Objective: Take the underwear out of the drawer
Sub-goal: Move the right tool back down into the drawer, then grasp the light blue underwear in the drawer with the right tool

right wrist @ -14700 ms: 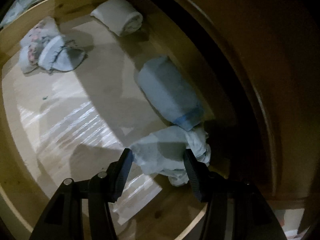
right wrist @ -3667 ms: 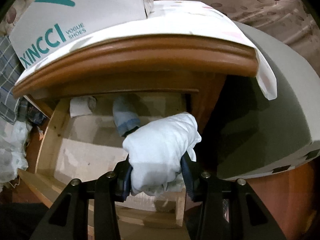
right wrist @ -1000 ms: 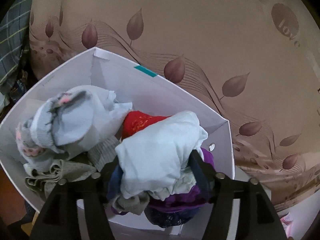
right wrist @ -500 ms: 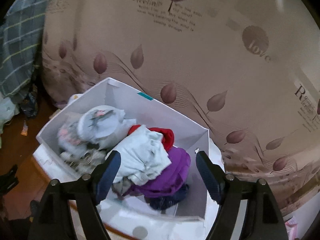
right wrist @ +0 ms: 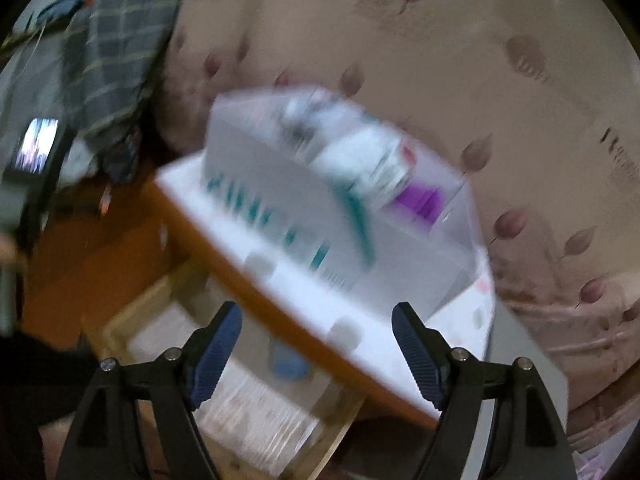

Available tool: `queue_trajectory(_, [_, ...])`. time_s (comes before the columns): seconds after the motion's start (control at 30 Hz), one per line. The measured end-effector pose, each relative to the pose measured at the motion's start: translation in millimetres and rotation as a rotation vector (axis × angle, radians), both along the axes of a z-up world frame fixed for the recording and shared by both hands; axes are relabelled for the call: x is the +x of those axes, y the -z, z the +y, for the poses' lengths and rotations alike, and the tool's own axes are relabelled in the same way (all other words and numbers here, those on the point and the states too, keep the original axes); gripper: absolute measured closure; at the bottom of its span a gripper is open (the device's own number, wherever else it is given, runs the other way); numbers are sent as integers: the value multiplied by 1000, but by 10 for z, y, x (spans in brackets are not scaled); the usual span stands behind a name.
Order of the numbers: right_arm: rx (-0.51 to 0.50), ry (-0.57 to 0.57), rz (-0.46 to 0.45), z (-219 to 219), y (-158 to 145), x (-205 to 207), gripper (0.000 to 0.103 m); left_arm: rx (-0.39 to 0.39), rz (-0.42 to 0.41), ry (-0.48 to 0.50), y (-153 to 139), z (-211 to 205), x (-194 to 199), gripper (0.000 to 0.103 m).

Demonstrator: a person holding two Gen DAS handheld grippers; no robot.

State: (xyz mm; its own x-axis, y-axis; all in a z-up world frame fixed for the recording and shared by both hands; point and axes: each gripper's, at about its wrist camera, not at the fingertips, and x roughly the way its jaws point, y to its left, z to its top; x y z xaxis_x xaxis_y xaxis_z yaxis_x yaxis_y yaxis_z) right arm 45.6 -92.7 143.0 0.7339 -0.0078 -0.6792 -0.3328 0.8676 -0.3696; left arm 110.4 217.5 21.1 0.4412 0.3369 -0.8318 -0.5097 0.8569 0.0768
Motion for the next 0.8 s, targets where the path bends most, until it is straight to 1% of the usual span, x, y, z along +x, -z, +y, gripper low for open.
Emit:
queue_trajectory(0.07, [-14,-17,76,-10,356,-28,24,-4,1,-3,-3,30,-10,14])
queue_trajectory(0.17, [-65,-37,144,-9,809,24,26,-3,1,-8,-12,64,-23,14])
queue_trajectory(0.23, [-85,-50,181,-1,1054,82,41,-10,2,-13,-9,95,-33,14])
queue_trajectory(0.27, [-97,-50,208,5,1191,147,43,-18,3,-12,-2,107,-34,14])
queue_trajectory(0.3, [-106,-52,221,12,1289,203,47,-24,2,-13,2,124,-34,14])
queue_trajectory(0.47, [-215,-70,232,29,1776,485,47,-19,13,-30,24,221,-54,14])
queue_trajectory(0.73, [-345,-100,235,60,2268,721,47,-19,29,-22,57,228,-47,14])
queue_trajectory(0.8, [-384,-113,193,84,2332,726,47,-8,37,-15,65,200,-46,14])
